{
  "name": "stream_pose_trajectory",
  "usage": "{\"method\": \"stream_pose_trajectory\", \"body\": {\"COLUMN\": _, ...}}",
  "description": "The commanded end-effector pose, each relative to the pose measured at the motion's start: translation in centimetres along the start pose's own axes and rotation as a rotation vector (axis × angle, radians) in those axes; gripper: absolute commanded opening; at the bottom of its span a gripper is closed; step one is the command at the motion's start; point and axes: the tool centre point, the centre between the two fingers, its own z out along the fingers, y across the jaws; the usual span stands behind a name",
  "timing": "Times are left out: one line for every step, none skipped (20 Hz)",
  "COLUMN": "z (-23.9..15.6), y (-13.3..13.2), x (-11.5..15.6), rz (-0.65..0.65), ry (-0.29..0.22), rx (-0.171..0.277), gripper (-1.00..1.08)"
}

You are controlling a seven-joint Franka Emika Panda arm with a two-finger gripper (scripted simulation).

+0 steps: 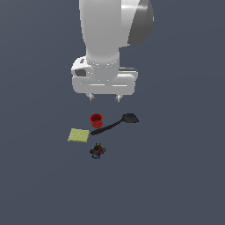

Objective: Pick up a designated object from a clutter of objects.

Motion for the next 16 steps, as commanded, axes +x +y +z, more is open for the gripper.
{"method": "stream_pose_trajectory", "body": {"z": 0.7, "y": 0.2, "x": 0.0, "rz": -0.018, "ry": 0.000, "rx": 0.002, "gripper": 1.00}}
{"method": "stream_pose_trajectory", "body": {"z": 1.1, "y": 0.3, "x": -0.1, "rz": -0.028, "ry": 0.000, "rx": 0.003, "gripper": 1.00}}
{"method": "stream_pose_trajectory", "body": {"z": 1.5, "y": 0.4, "x": -0.1, "rz": -0.038, "ry": 0.000, "rx": 0.003, "gripper": 1.00}}
{"method": "stream_pose_trajectory", "body": {"z": 2.0, "y": 0.6, "x": -0.1, "rz": -0.050, "ry": 0.001, "rx": 0.004, "gripper": 1.00}}
{"method": "stream_pose_trajectory", "body": {"z": 2.4, "y": 0.7, "x": -0.2, "rz": -0.062, "ry": 0.001, "rx": 0.005, "gripper": 1.00}}
{"method": "stream_pose_trajectory", "body": {"z": 2.9, "y": 0.8, "x": -0.2, "rz": -0.076, "ry": 0.001, "rx": 0.007, "gripper": 1.00}}
{"method": "stream_pose_trajectory", "body": {"z": 3.5, "y": 1.0, "x": -0.3, "rz": -0.090, "ry": 0.002, "rx": 0.008, "gripper": 1.00}}
{"method": "stream_pose_trajectory", "body": {"z": 4.1, "y": 1.2, "x": -0.3, "rz": -0.105, "ry": 0.002, "rx": 0.009, "gripper": 1.00}}
{"method": "stream_pose_trajectory", "body": {"z": 4.7, "y": 1.4, "x": -0.4, "rz": -0.122, "ry": 0.003, "rx": 0.010, "gripper": 1.00}}
{"method": "stream_pose_trajectory", "body": {"z": 5.4, "y": 1.6, "x": -0.5, "rz": -0.139, "ry": 0.004, "rx": 0.011, "gripper": 1.00}}
{"method": "stream_pose_trajectory", "body": {"z": 6.0, "y": 1.8, "x": -0.7, "rz": -0.157, "ry": 0.004, "rx": 0.012, "gripper": 1.00}}
{"method": "stream_pose_trajectory", "body": {"z": 6.8, "y": 2.0, "x": -0.8, "rz": -0.176, "ry": 0.005, "rx": 0.014, "gripper": 1.00}}
{"method": "stream_pose_trajectory", "body": {"z": 7.5, "y": 2.2, "x": -1.0, "rz": -0.196, "ry": 0.006, "rx": 0.015, "gripper": 1.00}}
{"method": "stream_pose_trajectory", "body": {"z": 8.2, "y": 2.4, "x": -1.2, "rz": -0.215, "ry": 0.007, "rx": 0.016, "gripper": 1.00}}
{"method": "stream_pose_trajectory", "body": {"z": 8.9, "y": 2.6, "x": -1.3, "rz": -0.234, "ry": 0.007, "rx": 0.017, "gripper": 1.00}}
{"method": "stream_pose_trajectory", "body": {"z": 9.7, "y": 2.9, "x": -1.6, "rz": -0.254, "ry": 0.008, "rx": 0.018, "gripper": 1.00}}
